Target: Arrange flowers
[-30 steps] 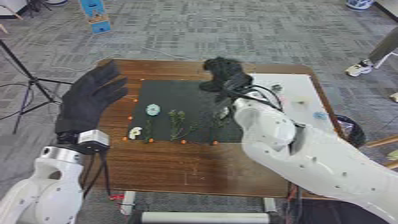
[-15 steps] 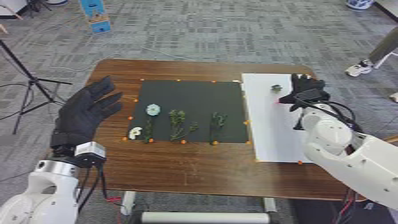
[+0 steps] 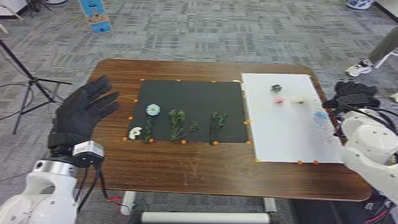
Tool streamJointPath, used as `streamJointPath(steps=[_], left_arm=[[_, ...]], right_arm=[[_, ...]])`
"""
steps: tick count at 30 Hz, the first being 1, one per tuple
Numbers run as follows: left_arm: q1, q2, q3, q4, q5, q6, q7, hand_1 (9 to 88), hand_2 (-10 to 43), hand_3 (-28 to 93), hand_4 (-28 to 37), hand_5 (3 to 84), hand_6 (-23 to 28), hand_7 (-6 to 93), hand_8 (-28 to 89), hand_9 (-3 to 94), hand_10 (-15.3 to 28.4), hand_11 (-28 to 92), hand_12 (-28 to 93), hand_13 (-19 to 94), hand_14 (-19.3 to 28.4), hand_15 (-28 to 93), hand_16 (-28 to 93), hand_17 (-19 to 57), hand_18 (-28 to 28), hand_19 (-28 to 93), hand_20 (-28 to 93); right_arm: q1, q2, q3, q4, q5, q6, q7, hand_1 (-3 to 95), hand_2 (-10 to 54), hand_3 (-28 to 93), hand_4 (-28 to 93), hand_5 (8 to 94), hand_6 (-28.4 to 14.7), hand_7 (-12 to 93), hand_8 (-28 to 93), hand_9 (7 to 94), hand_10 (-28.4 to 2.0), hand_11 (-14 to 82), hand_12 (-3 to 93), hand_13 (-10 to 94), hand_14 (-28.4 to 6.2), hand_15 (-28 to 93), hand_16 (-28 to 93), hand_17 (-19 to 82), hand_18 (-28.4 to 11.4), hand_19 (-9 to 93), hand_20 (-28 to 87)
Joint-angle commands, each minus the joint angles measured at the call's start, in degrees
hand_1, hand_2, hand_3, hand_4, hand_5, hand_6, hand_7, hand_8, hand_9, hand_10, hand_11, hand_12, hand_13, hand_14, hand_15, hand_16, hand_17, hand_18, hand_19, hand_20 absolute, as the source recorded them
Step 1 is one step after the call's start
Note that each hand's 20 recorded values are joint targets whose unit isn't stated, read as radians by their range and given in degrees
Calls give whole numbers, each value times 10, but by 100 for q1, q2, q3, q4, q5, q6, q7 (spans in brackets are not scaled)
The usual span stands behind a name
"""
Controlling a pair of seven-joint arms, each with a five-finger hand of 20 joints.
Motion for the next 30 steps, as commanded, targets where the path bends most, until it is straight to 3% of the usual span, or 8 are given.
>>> streamJointPath(steps=[1, 6, 20, 24, 27, 30], left_arm=[[70, -88, 28, -46, 23, 41, 4, 240, -73, 727, -283, 343, 44, 217, -106, 280, 123, 251, 153, 257, 148, 314, 5, -74, 238, 493, 141], [159, -91, -8, -73, 26, 62, 9, 239, -74, 728, -283, 343, 44, 217, -106, 279, 123, 249, 153, 257, 148, 314, 4, -75, 239, 493, 141], [154, -66, -4, -62, 29, 7, 17, 239, -74, 729, -283, 342, 43, 219, -106, 279, 123, 250, 153, 257, 148, 316, 5, -75, 238, 494, 140], [138, -54, 5, -60, 30, 4, 2, 239, -74, 728, -283, 343, 44, 219, -107, 279, 123, 250, 153, 257, 148, 316, 4, -75, 239, 495, 140], [147, -65, -11, -64, 29, 32, -1, 239, -74, 728, -283, 343, 44, 218, -107, 279, 122, 251, 153, 257, 148, 316, 4, -75, 239, 495, 140], [157, -81, -24, -71, 32, 39, -20, 239, -74, 729, -283, 343, 44, 218, -107, 278, 122, 251, 153, 257, 148, 316, 4, -75, 239, 495, 140]], right_arm=[[-287, -192, -170, 309, -35, 136, -185, 347, -95, 749, -283, 469, -31, 202, -117, 456, -113, 199, 205, 485, -142, 791, 273, 264, -230, 857, 546], [-206, -227, -352, 409, -81, 204, -187, 344, -95, 755, -283, 472, -29, 206, -121, 455, -95, 205, 206, 487, -139, 791, 276, 264, -229, 856, 548], [222, -360, -994, 595, -239, 402, -254, 326, -95, 806, -283, 476, -19, 232, -129, 459, -94, 228, 212, 497, -129, 787, 279, 267, -222, 857, 554], [276, -402, -1113, 655, -283, 602, -262, 318, -95, 825, -283, 483, -17, 250, -131, 457, -112, 298, 243, 501, -125, 788, 279, 269, -220, 861, 554], [335, -468, -1206, 760, -327, 795, -307, 377, -95, 835, -281, 549, 20, 318, -121, 541, -98, 352, 253, 523, -108, 772, 292, 286, -209, 865, 547], [238, -503, -1113, 792, -363, 743, -386, 488, -92, 786, -282, 618, 31, 450, -3, 675, -72, 274, 462, 580, -76, 718, 399, 311, -198, 872, 532]])
